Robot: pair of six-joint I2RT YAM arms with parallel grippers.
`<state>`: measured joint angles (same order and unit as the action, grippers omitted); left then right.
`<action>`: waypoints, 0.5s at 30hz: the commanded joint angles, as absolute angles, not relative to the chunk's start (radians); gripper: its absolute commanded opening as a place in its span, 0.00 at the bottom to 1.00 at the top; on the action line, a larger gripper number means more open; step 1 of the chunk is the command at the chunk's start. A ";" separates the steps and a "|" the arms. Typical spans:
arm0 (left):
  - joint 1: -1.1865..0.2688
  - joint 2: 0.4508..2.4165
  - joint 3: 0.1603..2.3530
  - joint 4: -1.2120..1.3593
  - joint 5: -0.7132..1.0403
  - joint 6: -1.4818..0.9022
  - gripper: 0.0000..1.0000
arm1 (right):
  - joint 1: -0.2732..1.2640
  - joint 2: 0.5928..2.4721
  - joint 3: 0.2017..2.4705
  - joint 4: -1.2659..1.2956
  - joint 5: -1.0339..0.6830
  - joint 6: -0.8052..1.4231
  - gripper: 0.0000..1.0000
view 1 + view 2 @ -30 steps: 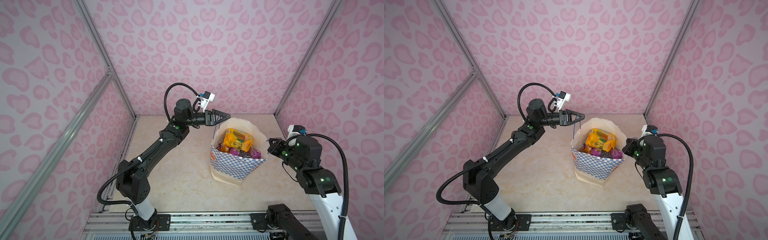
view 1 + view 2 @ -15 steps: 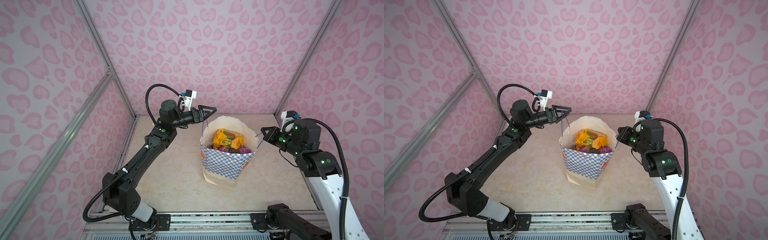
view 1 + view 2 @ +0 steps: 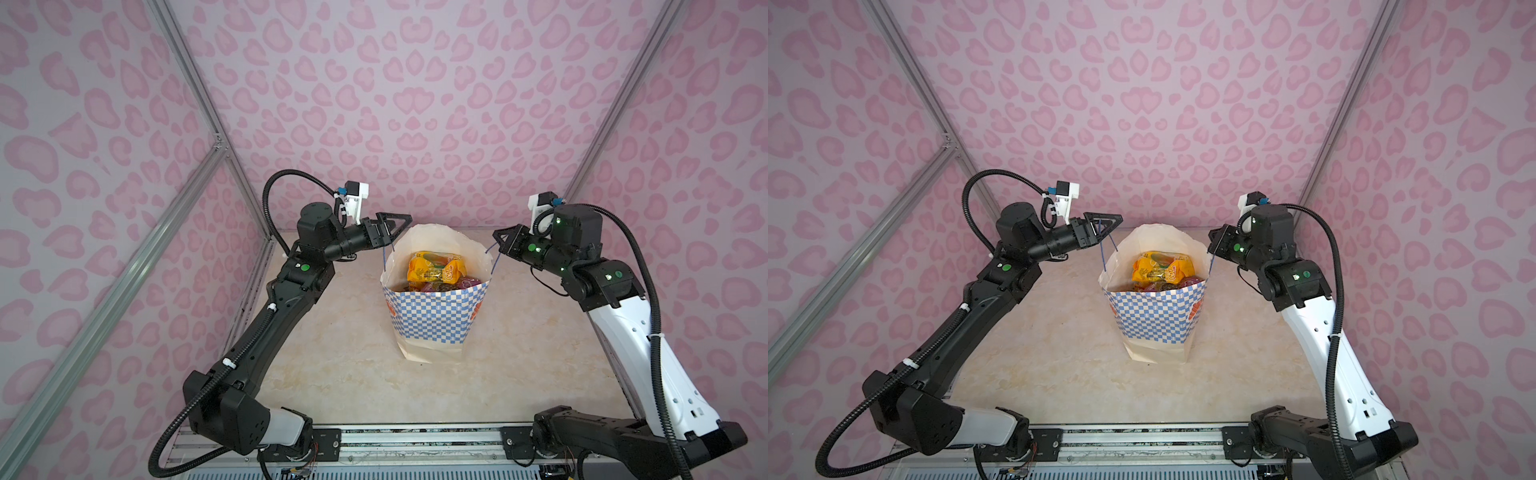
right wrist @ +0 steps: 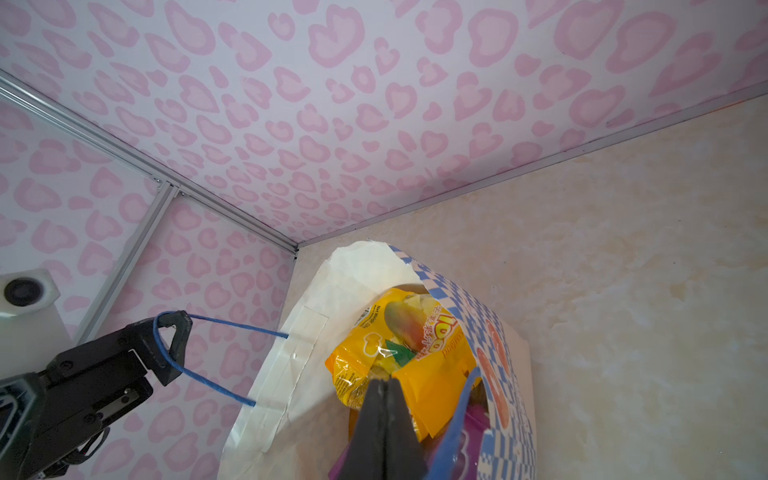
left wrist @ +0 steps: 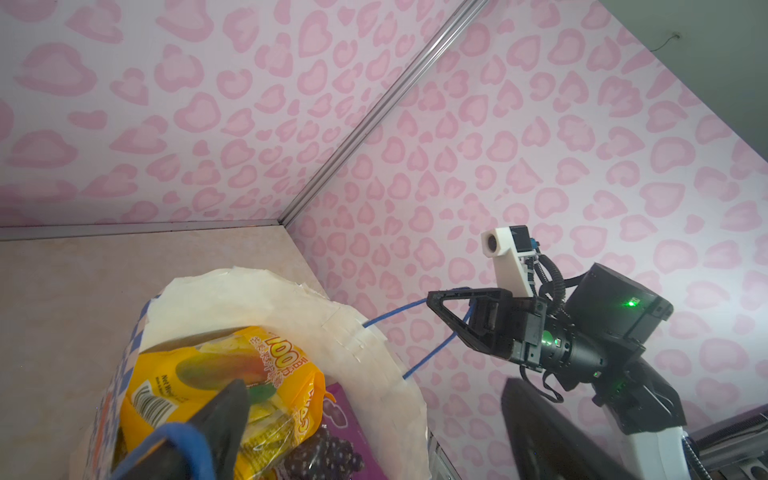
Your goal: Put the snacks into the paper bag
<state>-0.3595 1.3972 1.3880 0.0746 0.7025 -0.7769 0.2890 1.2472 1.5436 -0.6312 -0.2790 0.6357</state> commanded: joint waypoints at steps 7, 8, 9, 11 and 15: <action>-0.347 1.319 1.239 0.237 0.646 -0.714 0.97 | 0.318 1.207 1.381 -0.343 -0.263 0.656 0.00; -0.348 1.315 1.225 0.242 0.646 -0.717 0.97 | 0.318 1.198 1.356 -0.336 -0.260 0.661 0.00; -0.347 1.316 1.216 0.246 0.649 -0.720 0.97 | 0.318 1.191 1.338 -0.332 -0.255 0.660 0.00; -0.347 1.322 1.210 0.253 0.657 -0.726 0.97 | 0.318 1.183 1.319 -0.336 -0.239 0.659 0.00; -0.348 1.342 1.222 0.256 0.667 -0.733 0.97 | 0.318 1.177 1.326 -0.367 -0.203 0.643 0.10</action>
